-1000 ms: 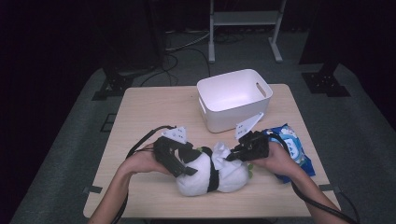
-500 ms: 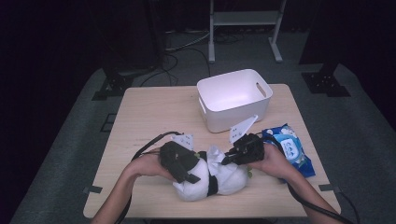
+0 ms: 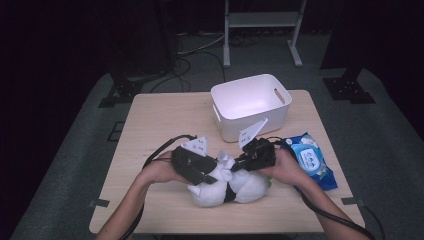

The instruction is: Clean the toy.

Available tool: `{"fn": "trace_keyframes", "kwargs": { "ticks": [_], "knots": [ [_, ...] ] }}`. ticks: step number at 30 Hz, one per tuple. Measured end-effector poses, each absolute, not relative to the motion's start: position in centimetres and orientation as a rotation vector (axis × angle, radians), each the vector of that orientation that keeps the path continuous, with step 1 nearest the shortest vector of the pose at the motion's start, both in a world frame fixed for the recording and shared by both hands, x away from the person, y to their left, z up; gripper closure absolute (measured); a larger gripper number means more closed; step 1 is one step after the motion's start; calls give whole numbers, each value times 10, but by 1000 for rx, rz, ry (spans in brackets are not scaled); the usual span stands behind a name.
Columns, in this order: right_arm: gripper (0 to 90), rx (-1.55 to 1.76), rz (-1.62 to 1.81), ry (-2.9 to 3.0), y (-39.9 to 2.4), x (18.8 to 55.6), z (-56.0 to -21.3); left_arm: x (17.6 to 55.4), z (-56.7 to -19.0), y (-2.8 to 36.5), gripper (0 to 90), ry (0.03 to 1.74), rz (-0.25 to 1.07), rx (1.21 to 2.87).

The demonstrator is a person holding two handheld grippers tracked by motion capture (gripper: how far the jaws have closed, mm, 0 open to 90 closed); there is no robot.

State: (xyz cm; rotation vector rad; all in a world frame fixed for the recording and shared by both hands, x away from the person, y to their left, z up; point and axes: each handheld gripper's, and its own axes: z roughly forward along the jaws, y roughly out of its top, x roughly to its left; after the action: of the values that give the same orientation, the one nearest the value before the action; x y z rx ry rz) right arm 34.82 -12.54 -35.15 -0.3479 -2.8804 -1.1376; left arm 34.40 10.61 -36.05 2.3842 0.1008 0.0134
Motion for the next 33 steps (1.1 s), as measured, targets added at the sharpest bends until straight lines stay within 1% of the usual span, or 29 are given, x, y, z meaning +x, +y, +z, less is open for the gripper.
{"fn": "trace_keyframes", "kwargs": {
  "ticks": [6, 8, 13, 16, 25, 28, 33],
  "knots": [
    [840, -380, -1179, -2897, -125, 355, -347, 349, -356, 96, 350, 17, 171, 2435],
    [840, -391, -1195, -2905, -125, 357, -347, 352, -356, 95, 350, 24, 187, 2444],
    [840, -409, -1141, -2942, -127, 361, -348, 354, -359, 100, 344, 55, 135, 2418],
    [842, -431, -1123, -2925, -138, 362, -351, 352, -361, 102, 340, 71, 116, 2399],
    [841, -494, -1123, -2956, -174, 357, -337, 349, -363, 105, 309, 85, 88, 2382],
    [841, -531, -1115, -2929, -181, 357, -343, 350, -363, 105, 289, 98, 58, 2377],
    [843, -508, -1124, -2890, -180, 354, -354, 350, -360, 105, 248, 117, 4, 2383]
  ]
}}
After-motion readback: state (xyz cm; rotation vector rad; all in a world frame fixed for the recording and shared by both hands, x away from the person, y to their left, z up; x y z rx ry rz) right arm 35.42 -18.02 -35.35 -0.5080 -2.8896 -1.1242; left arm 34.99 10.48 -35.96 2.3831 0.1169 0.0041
